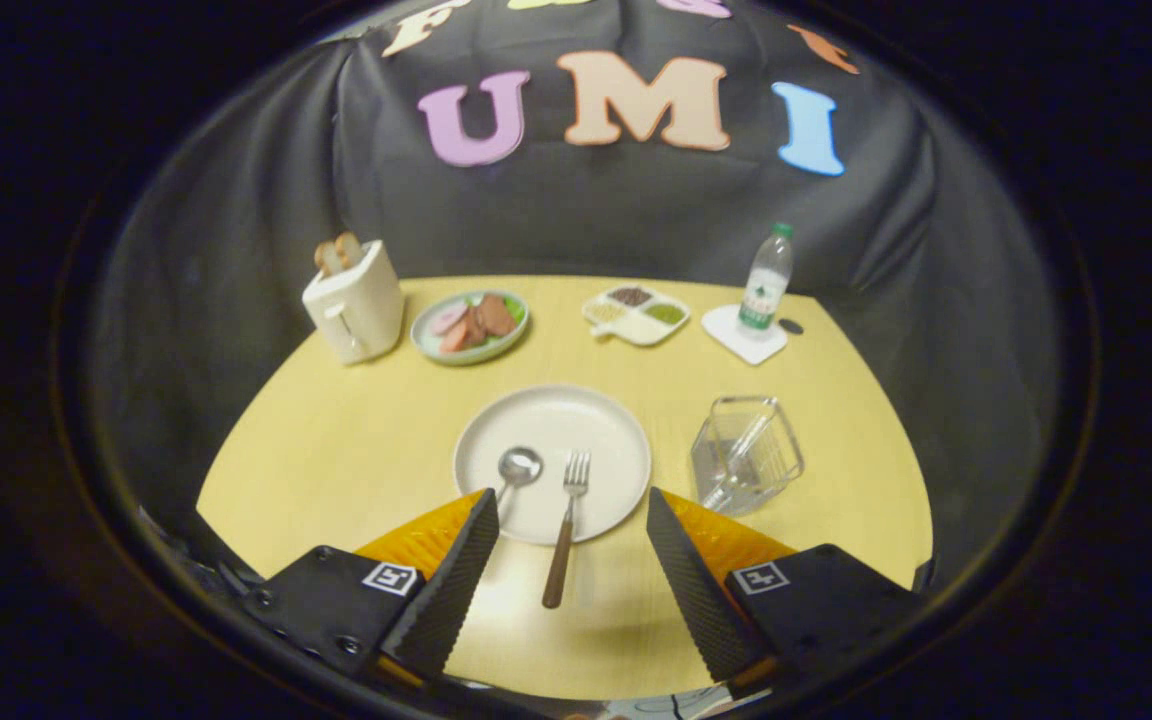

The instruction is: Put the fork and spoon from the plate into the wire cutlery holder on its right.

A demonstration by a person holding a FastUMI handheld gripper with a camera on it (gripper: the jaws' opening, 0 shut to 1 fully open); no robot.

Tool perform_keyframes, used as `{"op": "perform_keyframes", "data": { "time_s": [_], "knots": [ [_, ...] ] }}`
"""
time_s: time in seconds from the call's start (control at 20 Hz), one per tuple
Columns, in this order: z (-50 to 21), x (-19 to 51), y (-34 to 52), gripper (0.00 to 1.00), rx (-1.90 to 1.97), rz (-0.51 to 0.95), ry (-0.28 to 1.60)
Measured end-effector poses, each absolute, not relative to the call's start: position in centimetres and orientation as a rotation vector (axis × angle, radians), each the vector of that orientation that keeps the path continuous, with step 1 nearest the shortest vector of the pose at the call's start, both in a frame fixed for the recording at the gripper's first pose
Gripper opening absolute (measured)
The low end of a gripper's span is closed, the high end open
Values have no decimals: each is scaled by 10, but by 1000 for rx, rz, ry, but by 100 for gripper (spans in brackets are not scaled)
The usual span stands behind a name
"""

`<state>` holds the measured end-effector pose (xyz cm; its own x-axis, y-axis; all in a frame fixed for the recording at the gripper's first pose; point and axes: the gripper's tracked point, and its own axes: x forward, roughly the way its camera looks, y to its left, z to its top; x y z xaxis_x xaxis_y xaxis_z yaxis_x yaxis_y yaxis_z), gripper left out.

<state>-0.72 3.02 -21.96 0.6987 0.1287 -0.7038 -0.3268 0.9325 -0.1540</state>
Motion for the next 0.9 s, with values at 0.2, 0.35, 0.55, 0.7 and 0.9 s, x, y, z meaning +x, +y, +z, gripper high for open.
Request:
{"op": "perform_keyframes", "data": {
  "time_s": [0.2, 0.35, 0.55, 0.7, 0.9],
  "knots": [
    [-261, -7, 24, 97, -254, 257, 906],
    [-288, -10, 20, 97, -187, 249, 1032],
    [-315, -9, 6, 97, -212, 218, 1164],
    [-330, -15, 7, 83, -248, 234, 1259],
    [-347, -19, 6, 56, -312, 241, 1337]
  ]
}}
